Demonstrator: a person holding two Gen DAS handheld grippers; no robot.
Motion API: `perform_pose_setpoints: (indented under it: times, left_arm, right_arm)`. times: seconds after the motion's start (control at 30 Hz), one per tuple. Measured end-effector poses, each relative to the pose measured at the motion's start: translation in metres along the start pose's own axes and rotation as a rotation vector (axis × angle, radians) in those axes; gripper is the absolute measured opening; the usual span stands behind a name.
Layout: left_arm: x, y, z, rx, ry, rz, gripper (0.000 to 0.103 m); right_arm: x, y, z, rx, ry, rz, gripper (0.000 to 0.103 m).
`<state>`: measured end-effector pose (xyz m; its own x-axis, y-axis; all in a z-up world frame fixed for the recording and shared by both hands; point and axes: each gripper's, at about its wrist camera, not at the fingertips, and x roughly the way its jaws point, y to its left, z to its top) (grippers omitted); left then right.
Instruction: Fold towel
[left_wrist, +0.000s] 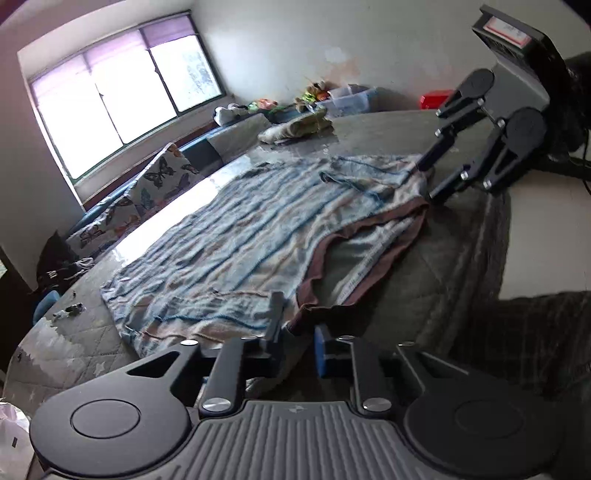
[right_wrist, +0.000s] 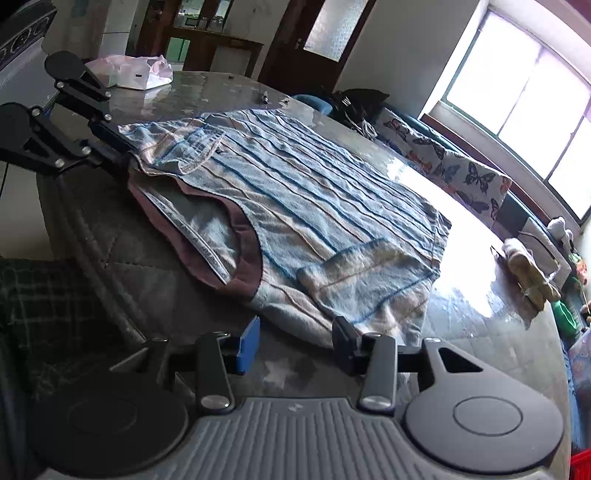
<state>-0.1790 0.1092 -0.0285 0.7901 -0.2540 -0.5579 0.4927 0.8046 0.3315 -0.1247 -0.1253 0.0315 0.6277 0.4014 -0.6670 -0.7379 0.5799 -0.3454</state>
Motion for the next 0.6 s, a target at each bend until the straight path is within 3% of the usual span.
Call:
perform_pose_setpoints:
  times: [0.33, 0.43, 0.5, 0.6]
  left_arm:
    - [0.003, 0.046, 0.035, -0.192, -0.071, -0.005, 0.013]
    - [0.004, 0.049, 0.036, -0.193, -0.066, -0.012, 0.013]
    - [0.006, 0.047, 0.032, -0.181, -0.048, -0.009, 0.013]
    - [0.004, 0.04, 0.021, -0.17, -0.022, -0.006, 0.016]
  right_arm:
    - [0.014, -0.002, 0.009, -0.011, -0.043, 0.029, 0.043]
    - [0.022, -0.005, 0.013, 0.006, -0.039, 0.019, 0.036]
    - [0.025, -0.011, 0.016, 0.041, -0.035, 0.045, 0.019]
    - [0.029, -0.02, 0.02, 0.096, -0.031, 0.084, 0.012]
